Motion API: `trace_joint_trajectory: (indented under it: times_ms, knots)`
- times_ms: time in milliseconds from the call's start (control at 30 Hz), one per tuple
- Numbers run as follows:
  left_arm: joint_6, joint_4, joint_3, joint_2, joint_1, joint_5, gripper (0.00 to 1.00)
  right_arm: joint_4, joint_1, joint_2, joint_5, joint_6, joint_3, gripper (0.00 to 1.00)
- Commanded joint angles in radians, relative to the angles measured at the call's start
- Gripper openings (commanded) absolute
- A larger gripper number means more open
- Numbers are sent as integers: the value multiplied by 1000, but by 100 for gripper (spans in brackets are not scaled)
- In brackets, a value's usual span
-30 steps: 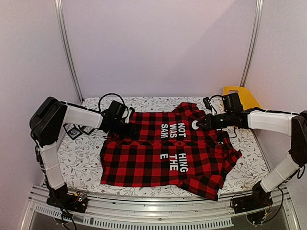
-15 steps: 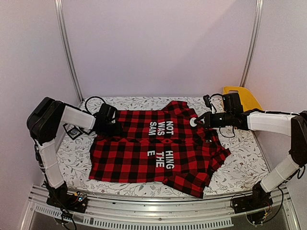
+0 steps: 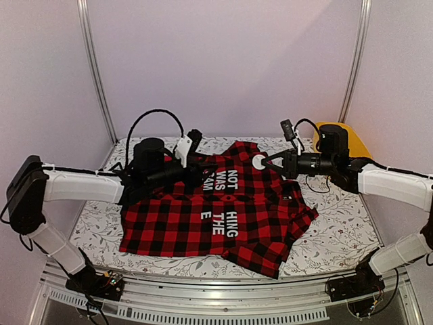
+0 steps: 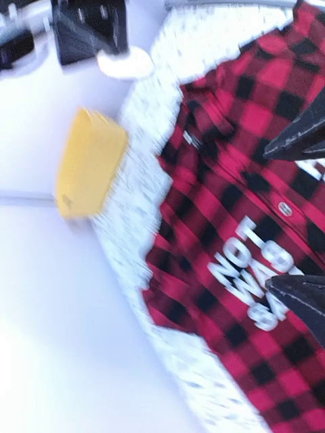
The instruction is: Pin the brooch onto the clothing
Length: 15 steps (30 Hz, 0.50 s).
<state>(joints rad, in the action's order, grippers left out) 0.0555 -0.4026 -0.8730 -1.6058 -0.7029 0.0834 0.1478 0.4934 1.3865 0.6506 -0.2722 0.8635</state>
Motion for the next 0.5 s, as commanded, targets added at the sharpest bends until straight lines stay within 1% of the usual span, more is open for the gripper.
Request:
trace_joint_trajectory:
  times_ms: [0, 67, 100, 233, 267, 333, 400, 467]
  knots:
    - [-48, -426, 67, 100, -81, 338, 54, 242, 99, -131, 73, 9, -38, 0]
    - [-11, -526, 78, 121, -107, 436, 53, 315, 135, -165, 83, 9, -63, 0]
    - [-2, -550, 79, 131, -124, 473, 54, 350, 151, -188, 87, 11, -77, 0]
    - [9, -531, 55, 157, -194, 562, 63, 452, 203, -241, 87, 40, -115, 0]
    - [11, -517, 51, 159, -217, 567, 67, 466, 211, -248, 91, 51, -118, 0]
    - [19, -515, 46, 159, -243, 558, 70, 486, 233, -255, 98, 63, -124, 0]
    - [38, -524, 41, 153, -261, 542, 70, 502, 260, -259, 88, 82, -132, 0]
    - [68, -530, 32, 143, -275, 519, 68, 505, 280, -262, 74, 94, -134, 0]
